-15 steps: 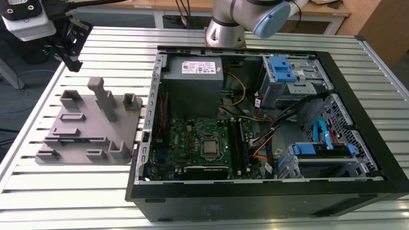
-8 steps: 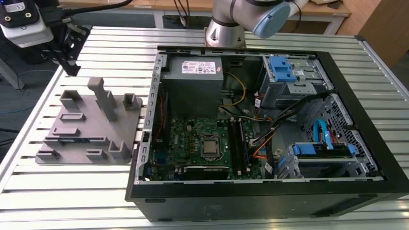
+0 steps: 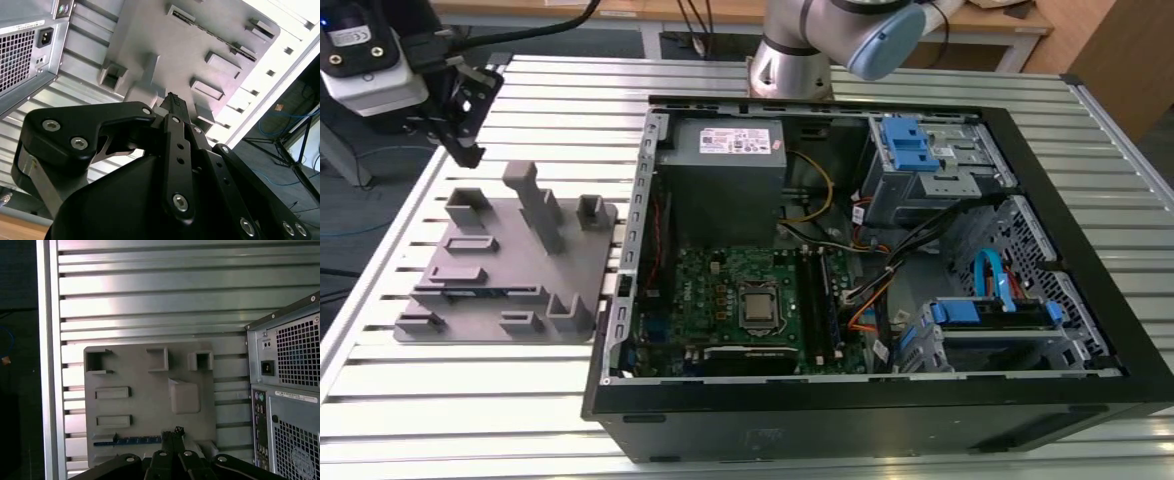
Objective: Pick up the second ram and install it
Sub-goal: 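Reach for the second ram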
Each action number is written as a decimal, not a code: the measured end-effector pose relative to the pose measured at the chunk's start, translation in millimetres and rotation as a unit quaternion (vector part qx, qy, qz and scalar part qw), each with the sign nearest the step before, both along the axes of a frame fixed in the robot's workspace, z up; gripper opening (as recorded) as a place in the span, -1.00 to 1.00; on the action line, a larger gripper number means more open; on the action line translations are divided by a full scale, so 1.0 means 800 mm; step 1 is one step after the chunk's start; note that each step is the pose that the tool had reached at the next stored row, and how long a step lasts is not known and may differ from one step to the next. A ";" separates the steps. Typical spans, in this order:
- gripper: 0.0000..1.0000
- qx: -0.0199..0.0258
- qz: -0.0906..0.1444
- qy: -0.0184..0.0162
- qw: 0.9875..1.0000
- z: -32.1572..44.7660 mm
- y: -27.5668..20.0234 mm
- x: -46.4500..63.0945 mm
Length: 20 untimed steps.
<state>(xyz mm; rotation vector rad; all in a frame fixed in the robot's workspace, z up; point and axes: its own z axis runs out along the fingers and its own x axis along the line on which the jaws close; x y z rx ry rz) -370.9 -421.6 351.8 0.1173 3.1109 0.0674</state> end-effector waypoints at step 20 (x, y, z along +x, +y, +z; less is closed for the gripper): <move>-0.79 0.000 0.000 0.000 1.000 -0.0331 -0.0044 -0.018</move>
